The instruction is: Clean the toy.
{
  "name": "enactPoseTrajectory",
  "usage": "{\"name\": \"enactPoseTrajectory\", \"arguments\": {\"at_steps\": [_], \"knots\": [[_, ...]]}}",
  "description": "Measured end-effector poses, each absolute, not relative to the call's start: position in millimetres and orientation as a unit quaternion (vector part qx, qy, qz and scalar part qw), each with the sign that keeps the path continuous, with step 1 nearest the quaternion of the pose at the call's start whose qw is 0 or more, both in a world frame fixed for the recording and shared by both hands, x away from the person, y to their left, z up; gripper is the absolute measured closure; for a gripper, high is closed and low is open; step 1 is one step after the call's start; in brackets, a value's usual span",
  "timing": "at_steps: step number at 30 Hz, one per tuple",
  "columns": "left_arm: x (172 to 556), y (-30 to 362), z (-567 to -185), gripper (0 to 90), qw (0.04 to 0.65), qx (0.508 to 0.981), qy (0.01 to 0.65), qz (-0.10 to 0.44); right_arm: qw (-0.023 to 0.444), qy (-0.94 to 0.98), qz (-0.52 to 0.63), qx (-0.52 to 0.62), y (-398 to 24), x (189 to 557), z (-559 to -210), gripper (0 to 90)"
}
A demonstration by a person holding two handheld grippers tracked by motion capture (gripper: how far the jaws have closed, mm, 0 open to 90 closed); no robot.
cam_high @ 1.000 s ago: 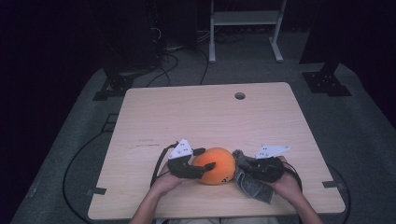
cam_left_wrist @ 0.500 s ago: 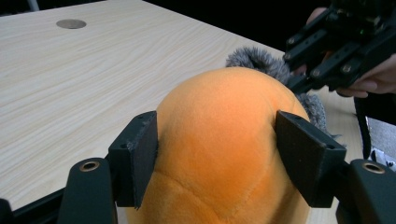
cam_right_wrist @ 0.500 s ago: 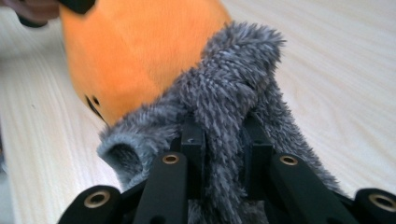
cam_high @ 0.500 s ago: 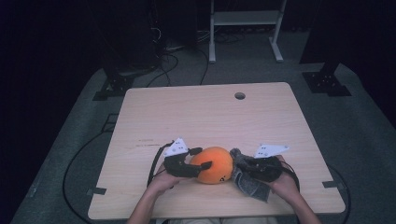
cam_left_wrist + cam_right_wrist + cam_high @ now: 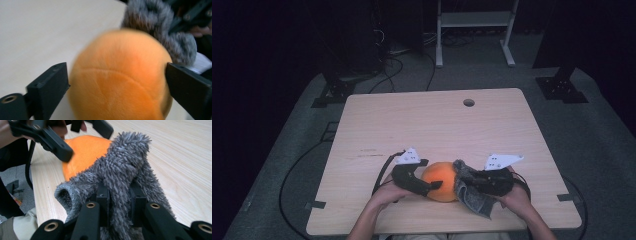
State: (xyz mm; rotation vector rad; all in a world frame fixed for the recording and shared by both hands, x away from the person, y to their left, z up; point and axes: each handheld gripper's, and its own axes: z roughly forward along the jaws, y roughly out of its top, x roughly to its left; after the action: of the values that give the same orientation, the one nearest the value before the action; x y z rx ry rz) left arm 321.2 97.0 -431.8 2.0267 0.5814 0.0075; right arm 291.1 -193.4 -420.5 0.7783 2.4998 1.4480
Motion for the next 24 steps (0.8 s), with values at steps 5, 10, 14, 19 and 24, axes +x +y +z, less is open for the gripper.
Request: {"name": "enactPoseTrajectory", "arguments": {"at_steps": [5,10,14,19,24], "knots": [[313,96,-426,34.4,0.511,0.832,0.208,0.05,0.091,0.832,0.48,0.264,-195,290,-417,74.0],[301,77,-431,30.2,0.528,0.815,0.144,0.191,0.153,0.808,0.497,0.276,-198,288,-405,74.6],[303,80,-429,14.3,0.54,0.813,0.156,0.151,0.146,0.823,0.474,0.277,-191,292,-417,74.4],[317,95,-431,14.2,0.535,0.804,0.248,0.08,0.123,0.839,0.45,0.28,-195,298,-430,74.1],[309,86,-429,22.5,0.53,0.817,0.196,0.11,0.14,0.836,0.453,0.276,-197,291,-419,74.6]]}}
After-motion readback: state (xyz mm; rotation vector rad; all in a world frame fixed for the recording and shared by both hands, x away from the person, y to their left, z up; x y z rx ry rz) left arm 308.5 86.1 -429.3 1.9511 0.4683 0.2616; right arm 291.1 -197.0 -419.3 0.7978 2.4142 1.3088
